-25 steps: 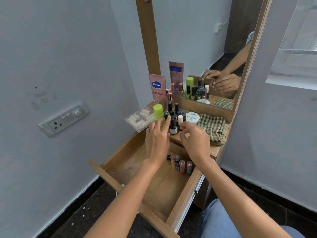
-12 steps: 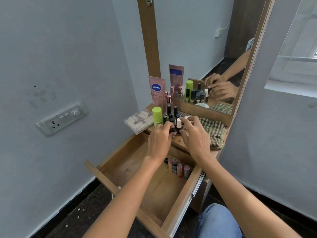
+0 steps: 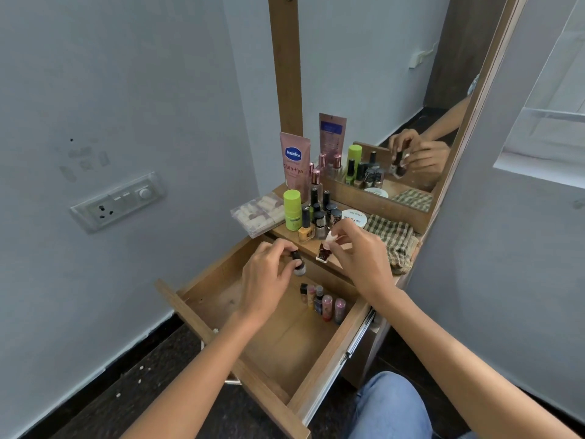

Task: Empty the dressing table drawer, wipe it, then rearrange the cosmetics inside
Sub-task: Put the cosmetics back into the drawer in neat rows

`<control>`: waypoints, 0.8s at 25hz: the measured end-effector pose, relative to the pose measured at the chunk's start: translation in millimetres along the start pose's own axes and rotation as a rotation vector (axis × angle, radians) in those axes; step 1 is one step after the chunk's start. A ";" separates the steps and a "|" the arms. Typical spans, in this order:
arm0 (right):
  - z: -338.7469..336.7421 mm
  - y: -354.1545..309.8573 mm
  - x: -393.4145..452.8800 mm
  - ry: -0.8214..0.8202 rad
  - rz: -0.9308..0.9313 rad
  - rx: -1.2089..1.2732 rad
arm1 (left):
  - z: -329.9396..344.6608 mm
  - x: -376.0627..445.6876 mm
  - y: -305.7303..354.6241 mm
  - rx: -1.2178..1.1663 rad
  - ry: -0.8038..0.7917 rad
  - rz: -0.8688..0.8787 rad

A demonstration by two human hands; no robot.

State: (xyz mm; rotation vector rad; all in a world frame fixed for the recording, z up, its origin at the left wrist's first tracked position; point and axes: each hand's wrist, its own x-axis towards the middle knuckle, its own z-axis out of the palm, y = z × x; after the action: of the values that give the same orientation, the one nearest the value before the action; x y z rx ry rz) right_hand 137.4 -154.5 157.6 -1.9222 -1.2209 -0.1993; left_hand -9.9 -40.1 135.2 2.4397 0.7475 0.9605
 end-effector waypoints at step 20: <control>15.0 -7.1 -43.9 -0.790 -0.041 -0.498 | 18.8 -31.8 -22.7 -0.061 -0.500 -0.060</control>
State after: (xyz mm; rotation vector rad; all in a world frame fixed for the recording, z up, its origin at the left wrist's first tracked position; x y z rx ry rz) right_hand 104.9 -172.3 128.9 -2.5228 -1.8474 0.3010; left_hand -23.5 -45.4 94.3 2.4355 0.5948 0.3152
